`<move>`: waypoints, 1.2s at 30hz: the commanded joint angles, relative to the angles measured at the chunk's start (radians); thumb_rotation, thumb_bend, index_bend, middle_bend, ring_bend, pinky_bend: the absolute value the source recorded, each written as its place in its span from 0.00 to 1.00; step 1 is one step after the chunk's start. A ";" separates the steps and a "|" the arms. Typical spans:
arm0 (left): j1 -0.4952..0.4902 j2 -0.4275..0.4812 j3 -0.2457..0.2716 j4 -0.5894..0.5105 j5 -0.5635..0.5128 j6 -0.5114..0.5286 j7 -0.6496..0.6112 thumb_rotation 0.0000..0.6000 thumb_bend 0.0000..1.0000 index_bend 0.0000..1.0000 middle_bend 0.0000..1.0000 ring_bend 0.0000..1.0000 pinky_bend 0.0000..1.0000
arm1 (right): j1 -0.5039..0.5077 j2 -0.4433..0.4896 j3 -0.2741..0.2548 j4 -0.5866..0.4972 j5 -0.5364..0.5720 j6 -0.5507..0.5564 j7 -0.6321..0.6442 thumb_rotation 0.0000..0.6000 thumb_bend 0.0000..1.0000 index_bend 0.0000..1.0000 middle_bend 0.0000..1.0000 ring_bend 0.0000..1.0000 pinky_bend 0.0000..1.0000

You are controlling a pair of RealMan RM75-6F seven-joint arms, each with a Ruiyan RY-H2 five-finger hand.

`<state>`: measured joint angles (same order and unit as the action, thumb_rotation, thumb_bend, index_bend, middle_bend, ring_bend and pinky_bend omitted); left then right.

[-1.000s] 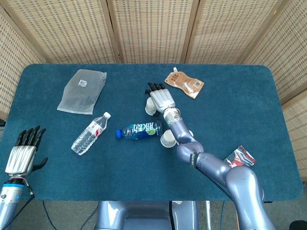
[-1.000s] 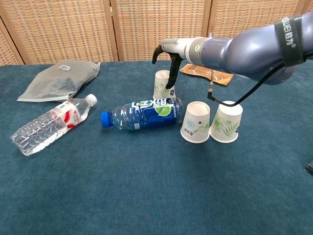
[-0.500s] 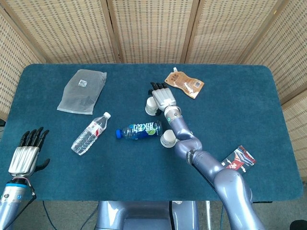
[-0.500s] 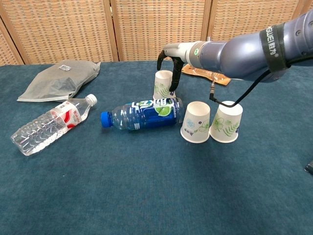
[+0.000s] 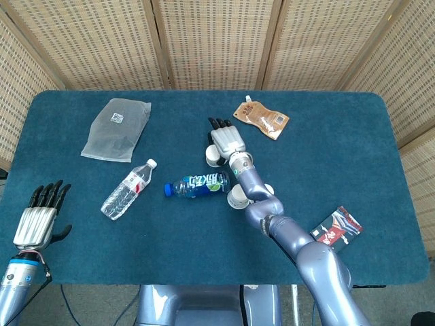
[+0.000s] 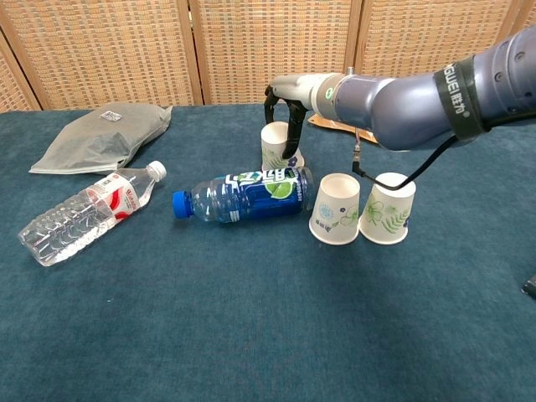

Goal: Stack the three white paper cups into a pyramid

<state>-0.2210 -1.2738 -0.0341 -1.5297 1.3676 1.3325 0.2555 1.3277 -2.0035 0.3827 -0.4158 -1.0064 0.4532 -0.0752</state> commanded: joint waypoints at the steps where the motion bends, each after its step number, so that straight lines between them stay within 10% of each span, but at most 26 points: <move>1: 0.001 0.000 0.001 0.000 0.004 0.001 0.000 1.00 0.30 0.04 0.00 0.00 0.02 | -0.002 0.014 0.004 -0.017 -0.006 0.015 0.000 1.00 0.15 0.51 0.03 0.00 0.15; 10: 0.003 0.004 0.001 -0.005 0.016 0.007 -0.005 1.00 0.30 0.04 0.00 0.00 0.02 | -0.033 0.108 0.028 -0.152 0.019 0.081 -0.067 1.00 0.15 0.51 0.03 0.00 0.15; 25: 0.033 0.041 0.009 -0.062 0.123 0.115 -0.040 1.00 0.30 0.04 0.00 0.00 0.02 | -0.241 0.536 0.008 -1.016 0.303 0.429 -0.460 1.00 0.15 0.51 0.03 0.00 0.15; 36: 0.051 0.065 0.024 -0.097 0.180 0.153 -0.052 1.00 0.30 0.04 0.00 0.00 0.02 | -0.307 0.671 -0.054 -1.240 0.400 0.548 -0.541 1.00 0.15 0.51 0.03 0.00 0.15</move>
<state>-0.1715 -1.2096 -0.0115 -1.6252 1.5450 1.4836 0.2036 1.0331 -1.3454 0.3403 -1.6397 -0.6157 0.9897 -0.6052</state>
